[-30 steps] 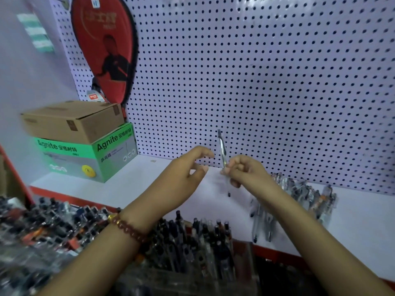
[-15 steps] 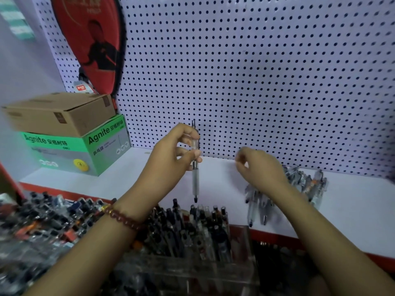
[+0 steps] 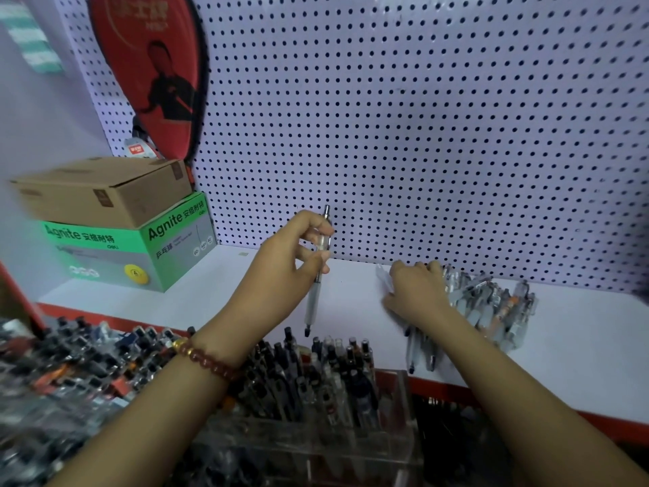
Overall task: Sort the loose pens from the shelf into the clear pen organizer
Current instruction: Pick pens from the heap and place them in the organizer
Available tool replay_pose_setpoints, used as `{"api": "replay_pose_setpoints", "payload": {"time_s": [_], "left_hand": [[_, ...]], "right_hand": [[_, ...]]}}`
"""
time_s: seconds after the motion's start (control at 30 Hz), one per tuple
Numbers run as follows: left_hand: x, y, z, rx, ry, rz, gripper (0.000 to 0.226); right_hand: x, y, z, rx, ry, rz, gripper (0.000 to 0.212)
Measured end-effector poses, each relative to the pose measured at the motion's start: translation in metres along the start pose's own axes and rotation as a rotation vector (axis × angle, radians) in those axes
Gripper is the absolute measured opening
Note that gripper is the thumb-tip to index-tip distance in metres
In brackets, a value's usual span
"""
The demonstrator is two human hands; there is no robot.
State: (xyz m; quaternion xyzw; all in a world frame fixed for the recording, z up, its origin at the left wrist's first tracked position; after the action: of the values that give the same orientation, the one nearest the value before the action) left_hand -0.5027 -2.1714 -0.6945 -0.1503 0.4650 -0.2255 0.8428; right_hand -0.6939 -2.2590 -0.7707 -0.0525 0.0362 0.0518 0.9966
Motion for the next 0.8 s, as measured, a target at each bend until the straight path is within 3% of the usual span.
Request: {"api": "replay_pose_setpoints", "payload": {"time_s": [0.07,0.2,0.3,0.43,0.5,0.63,0.8], "left_hand": [[-0.001,0.0,-0.001,0.005,0.002,-0.005,0.028],[-0.001,-0.001,-0.001,-0.049,0.076,0.029,0.035],[-0.003,-0.002,0.004,-0.145,-0.003,0.051,0.039],[-0.019,-0.003,0.016,-0.247,0.003,0.004,0.024],[-0.033,0.0,0.022,-0.26,0.11,-0.025,0.019],[-0.065,0.018,0.027,-0.179,0.378,-0.095,0.023],[-0.074,0.062,0.043,-0.169,0.431,-0.102,0.025]], "right_hand": [[0.001,-0.001,0.003,-0.039,-0.031,-0.019,0.009],[0.005,-0.005,0.01,-0.167,-0.127,-0.018,0.023],[0.006,0.004,0.029,-0.291,-0.429,0.009,0.021],[0.019,0.047,0.073,-0.437,-0.926,0.277,0.009],[0.03,0.079,0.098,-0.434,-1.162,0.413,0.014],[0.056,0.125,0.125,-0.377,-1.382,0.546,0.014],[0.084,0.147,0.12,-0.173,-1.409,0.539,0.014]]}}
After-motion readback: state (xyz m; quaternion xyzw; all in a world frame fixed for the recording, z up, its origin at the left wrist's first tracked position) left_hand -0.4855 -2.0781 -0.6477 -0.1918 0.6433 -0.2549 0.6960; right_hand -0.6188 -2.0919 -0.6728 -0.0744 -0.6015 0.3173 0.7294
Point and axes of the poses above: each hand's wrist, its own y-axis away from the middle knuckle, its own z-axis out of the back of the hand, x = y × z, the point moved 3 cm from there along -y, towards the middle knuckle, and after that the axes turned 6 degrees about x, right-handed, at the moved point
